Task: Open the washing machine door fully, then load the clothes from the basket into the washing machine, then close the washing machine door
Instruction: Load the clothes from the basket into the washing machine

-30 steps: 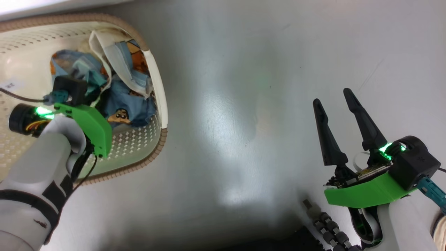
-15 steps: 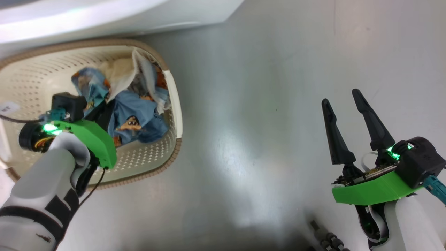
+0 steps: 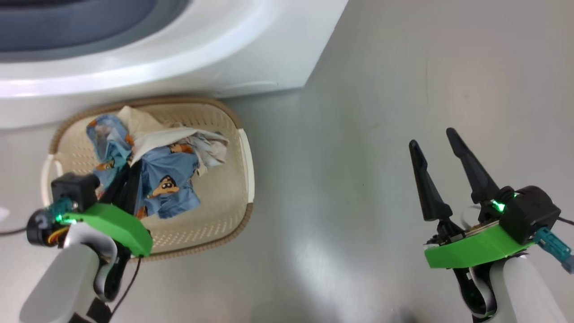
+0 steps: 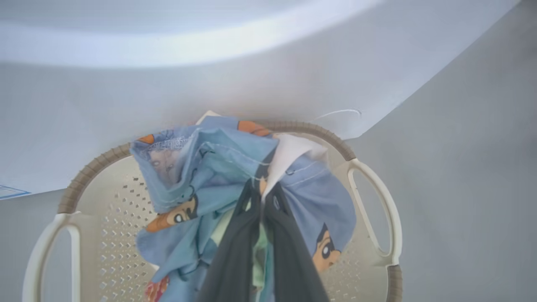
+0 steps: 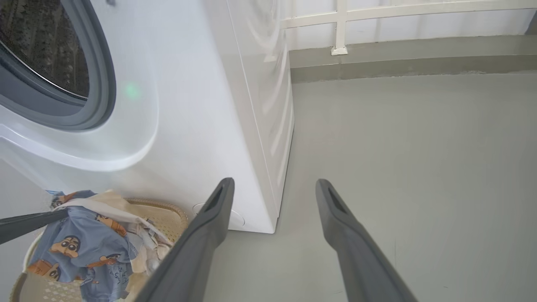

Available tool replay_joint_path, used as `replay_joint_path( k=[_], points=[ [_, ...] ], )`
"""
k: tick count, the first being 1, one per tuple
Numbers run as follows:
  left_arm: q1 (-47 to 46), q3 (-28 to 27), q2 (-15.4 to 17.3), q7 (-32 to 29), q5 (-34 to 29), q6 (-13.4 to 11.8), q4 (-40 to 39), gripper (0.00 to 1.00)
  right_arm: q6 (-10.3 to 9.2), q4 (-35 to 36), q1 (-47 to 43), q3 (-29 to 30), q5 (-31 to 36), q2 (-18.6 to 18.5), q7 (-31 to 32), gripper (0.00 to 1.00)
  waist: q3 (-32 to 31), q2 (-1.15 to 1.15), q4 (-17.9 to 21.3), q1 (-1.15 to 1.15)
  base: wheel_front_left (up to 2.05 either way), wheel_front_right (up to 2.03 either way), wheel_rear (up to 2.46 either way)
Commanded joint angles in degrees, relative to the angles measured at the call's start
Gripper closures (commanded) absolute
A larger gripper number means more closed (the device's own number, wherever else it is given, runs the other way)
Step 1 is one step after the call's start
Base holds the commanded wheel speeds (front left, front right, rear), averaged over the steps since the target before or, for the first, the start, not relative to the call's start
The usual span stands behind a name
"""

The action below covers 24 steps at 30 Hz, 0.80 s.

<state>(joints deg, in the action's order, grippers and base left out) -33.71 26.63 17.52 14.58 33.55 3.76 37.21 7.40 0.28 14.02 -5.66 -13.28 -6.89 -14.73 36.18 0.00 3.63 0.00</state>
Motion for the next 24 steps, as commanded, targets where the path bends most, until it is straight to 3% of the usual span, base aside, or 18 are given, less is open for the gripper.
replay_joint_path(
  k=[1, 11, 24],
  points=[
    [2.4, -3.5, 1.5, 0.4, -1.3, -0.4, -2.1, 1.0, 0.09, 0.8, -2.2, -1.7, -0.5, -0.2, -0.3, 0.0, -4.5, 0.0, -1.2, 0.0, 0.0, 0.0, 0.0],
    [14.0, -19.4, -3.4, 0.4, -11.3, -0.3, -16.8, 1.0, 0.09, -1.7, -4.8, -3.3, -1.4, -1.1, -0.3, 0.0, -13.5, 0.0, -2.0, 0.0, 0.0, 0.0, 0.0],
    [21.1, -28.7, -8.8, 0.4, -17.7, 0.6, -29.6, 1.0, 0.09, -3.5, -8.1, -4.2, -2.5, -2.3, -0.3, 0.0, -21.4, 0.0, -2.8, 0.0, 0.0, 0.0, 0.0]
  ],
)
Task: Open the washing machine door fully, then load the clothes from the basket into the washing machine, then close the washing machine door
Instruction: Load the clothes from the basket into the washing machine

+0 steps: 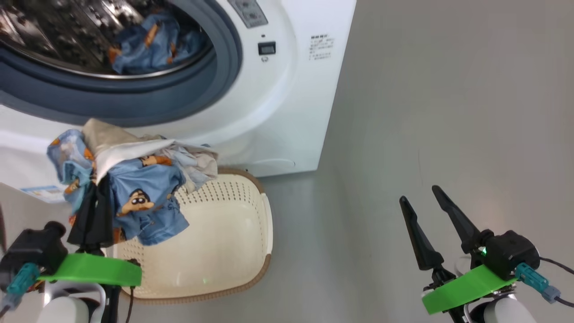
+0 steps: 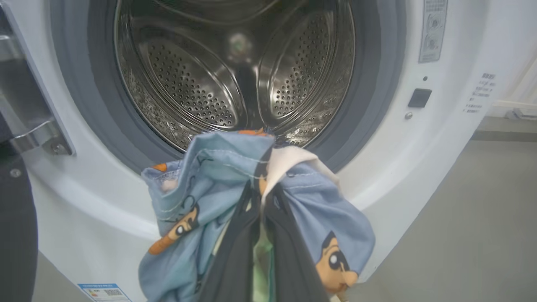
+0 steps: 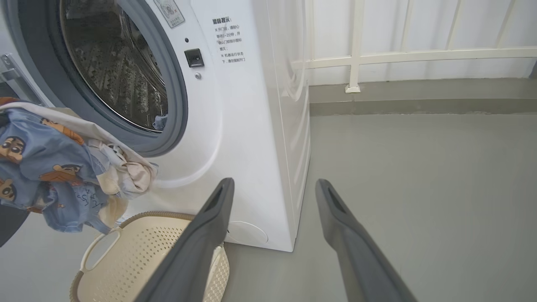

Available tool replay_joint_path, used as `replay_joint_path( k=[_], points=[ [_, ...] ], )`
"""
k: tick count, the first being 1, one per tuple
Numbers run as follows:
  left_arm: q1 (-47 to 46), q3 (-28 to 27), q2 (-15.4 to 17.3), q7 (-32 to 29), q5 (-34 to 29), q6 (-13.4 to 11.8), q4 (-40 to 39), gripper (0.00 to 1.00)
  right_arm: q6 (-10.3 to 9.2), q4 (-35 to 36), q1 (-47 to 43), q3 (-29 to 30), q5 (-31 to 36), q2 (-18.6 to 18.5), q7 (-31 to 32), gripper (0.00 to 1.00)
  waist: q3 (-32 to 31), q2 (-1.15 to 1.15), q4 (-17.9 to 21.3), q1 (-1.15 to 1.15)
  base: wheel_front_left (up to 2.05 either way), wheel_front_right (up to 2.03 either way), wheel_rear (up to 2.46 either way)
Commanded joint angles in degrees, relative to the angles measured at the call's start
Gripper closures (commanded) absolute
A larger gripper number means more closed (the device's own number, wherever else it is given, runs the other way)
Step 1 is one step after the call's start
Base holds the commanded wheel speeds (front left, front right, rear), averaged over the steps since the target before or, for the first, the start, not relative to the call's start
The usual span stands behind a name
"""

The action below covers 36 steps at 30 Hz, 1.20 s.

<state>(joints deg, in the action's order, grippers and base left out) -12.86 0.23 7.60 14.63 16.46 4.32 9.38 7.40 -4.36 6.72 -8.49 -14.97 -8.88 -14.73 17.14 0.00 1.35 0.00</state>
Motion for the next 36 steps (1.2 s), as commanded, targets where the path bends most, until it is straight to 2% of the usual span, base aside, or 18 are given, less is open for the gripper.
replay_joint_path(
  k=[1, 9, 19, 36],
  points=[
    [0.7, -2.8, 0.8, 0.4, -1.1, 0.1, -2.5, 1.0, 0.09, 1.1, -1.1, -1.3, -0.9, -0.3, -0.3, 0.0, -2.9, 0.0, -0.6, 0.0, 0.0, 0.0, 0.0],
    [4.2, -6.2, -0.5, 0.4, -3.5, 0.6, -7.5, 1.0, 0.09, 1.3, -3.1, -1.3, -1.1, 0.1, -0.3, 0.0, -6.4, 0.0, -0.8, 0.0, 0.0, 0.0, 0.0],
    [9.5, -8.0, -1.6, 0.4, -5.2, 0.8, -11.6, 1.0, 0.09, 1.4, -4.8, -1.5, -1.5, 0.3, -0.3, 0.0, -9.8, 0.0, -0.2, 0.0, 0.0, 0.0, 0.0],
    [12.4, -8.5, -3.3, 0.4, -5.1, 0.9, -12.8, 1.0, 0.09, 1.9, -5.1, -1.4, -1.4, 0.2, -0.3, 0.0, -9.4, 0.0, 0.2, 0.0, 0.0, 0.0, 0.0]
  ],
)
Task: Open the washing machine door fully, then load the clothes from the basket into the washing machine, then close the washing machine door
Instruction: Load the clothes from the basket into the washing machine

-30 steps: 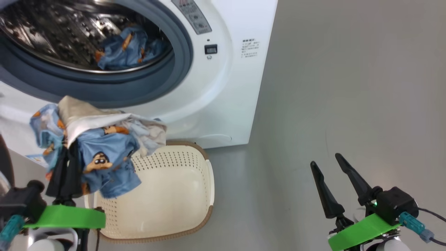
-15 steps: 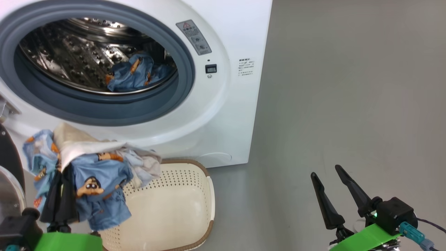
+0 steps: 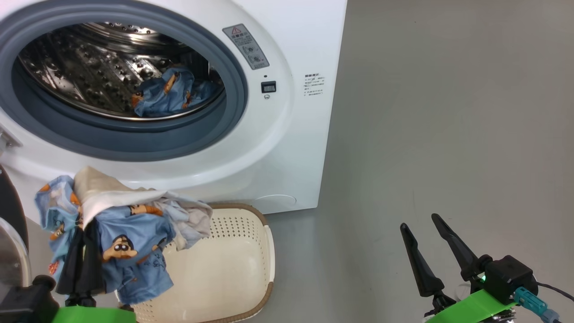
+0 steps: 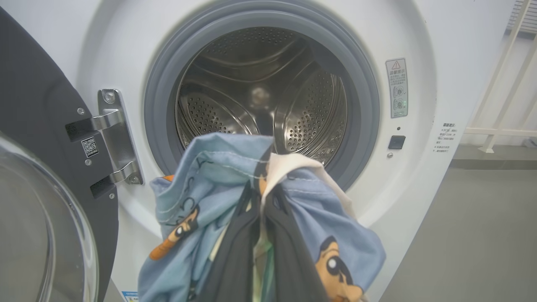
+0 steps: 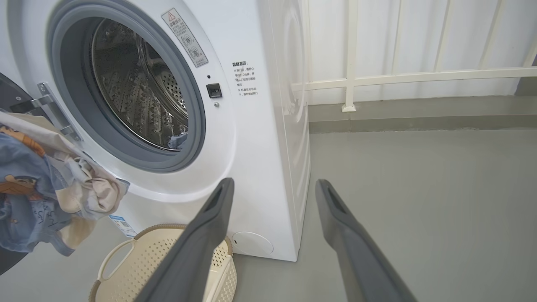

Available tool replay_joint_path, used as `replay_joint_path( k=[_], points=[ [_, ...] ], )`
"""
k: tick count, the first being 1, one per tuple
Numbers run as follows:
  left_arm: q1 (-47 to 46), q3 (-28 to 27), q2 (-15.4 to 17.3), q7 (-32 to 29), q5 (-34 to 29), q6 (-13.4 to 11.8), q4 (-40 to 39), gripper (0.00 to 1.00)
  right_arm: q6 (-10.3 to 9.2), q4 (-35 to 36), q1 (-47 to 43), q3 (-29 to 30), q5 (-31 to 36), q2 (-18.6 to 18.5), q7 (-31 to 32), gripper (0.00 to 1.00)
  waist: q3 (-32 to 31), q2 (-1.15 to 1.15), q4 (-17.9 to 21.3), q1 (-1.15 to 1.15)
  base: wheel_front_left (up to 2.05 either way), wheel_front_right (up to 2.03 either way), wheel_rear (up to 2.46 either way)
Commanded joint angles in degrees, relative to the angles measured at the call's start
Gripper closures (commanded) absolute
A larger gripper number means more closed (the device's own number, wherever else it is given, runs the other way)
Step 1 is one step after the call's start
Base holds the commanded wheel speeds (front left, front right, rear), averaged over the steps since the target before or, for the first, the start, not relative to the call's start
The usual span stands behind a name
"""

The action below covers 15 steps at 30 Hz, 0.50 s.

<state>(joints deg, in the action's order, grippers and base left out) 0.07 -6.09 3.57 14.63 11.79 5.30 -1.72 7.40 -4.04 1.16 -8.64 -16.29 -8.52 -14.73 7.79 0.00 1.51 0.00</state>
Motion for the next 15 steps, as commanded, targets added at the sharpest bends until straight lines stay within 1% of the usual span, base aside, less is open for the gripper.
replay_joint_path(
  k=[1, 10, 15],
  points=[
    [-0.6, -2.2, 0.6, 0.4, -0.4, -0.1, -1.7, 1.0, 0.09, 1.6, 0.5, -1.2, -0.1, -0.2, -0.3, 0.0, 0.0, 0.0, 0.0, 0.0, 0.0, 0.0, 0.0],
    [-1.1, -2.5, 0.3, 0.4, -0.7, 0.3, -1.2, 1.0, 0.09, 2.1, 1.0, -0.8, 0.2, 0.1, -0.3, 0.0, 0.7, 0.0, 0.1, 0.0, 0.0, 0.0, 0.0],
    [-2.4, -2.6, 0.1, 0.4, -0.7, 0.5, -0.7, 1.0, 0.09, 2.4, 1.5, -0.6, 0.2, 0.1, -0.3, 0.0, 2.6, 0.0, 0.4, 0.0, 0.0, 0.0, 0.0]
  ],
)
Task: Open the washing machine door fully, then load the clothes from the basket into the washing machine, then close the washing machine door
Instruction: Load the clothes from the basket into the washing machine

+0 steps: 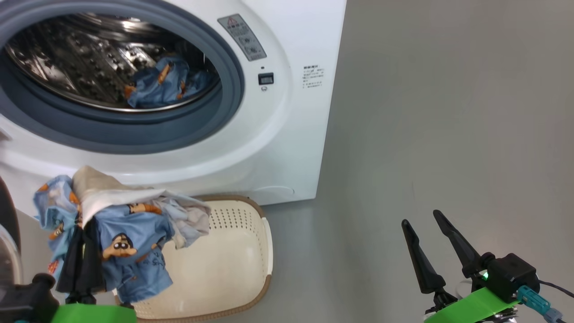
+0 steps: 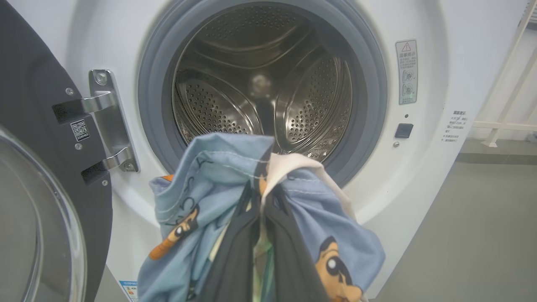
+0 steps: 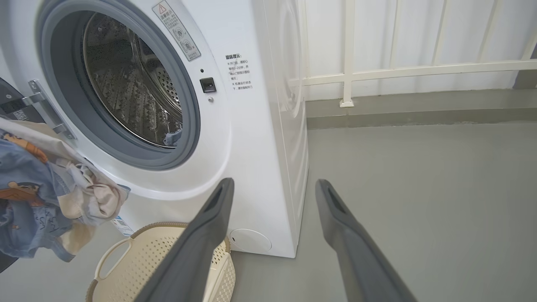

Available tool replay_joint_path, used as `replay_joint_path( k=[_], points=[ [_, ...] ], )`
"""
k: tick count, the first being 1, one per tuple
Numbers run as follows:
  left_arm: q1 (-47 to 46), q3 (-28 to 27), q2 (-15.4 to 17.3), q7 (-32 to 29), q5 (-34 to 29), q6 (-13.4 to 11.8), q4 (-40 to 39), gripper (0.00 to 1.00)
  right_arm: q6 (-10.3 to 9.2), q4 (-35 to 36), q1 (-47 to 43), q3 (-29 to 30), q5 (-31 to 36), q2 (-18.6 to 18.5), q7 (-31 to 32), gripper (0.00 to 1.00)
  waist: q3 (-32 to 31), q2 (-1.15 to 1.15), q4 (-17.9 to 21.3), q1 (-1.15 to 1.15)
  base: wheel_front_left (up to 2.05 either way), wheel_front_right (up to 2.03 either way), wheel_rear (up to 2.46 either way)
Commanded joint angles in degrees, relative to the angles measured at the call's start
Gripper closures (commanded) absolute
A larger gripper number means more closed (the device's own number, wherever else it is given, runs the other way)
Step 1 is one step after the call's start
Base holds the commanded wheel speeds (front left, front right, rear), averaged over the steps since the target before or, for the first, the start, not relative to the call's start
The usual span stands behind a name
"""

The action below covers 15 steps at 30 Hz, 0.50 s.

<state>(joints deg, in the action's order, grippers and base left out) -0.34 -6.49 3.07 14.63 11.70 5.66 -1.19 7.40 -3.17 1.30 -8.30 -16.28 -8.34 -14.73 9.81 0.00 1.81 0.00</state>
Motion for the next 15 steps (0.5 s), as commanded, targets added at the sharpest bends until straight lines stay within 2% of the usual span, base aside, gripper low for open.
replay_joint_path(
  k=[1, 15],
  points=[
    [-2.4, -2.1, 0.6, 0.4, -0.6, 0.2, -1.1, 1.0, 0.09, 1.6, 1.4, -0.9, 0.2, -0.1, -0.3, 0.0, 1.1, 0.0, 0.2, 0.0, 0.0, 0.0, 0.0],
    [-11.4, -3.0, 0.4, 0.4, -1.1, 0.6, 3.4, 1.0, 0.09, 2.5, 3.4, -0.6, 1.1, 0.0, -0.3, 0.0, 9.2, 0.0, 0.6, 0.0, 0.0, 0.0, 0.0]
  ],
)
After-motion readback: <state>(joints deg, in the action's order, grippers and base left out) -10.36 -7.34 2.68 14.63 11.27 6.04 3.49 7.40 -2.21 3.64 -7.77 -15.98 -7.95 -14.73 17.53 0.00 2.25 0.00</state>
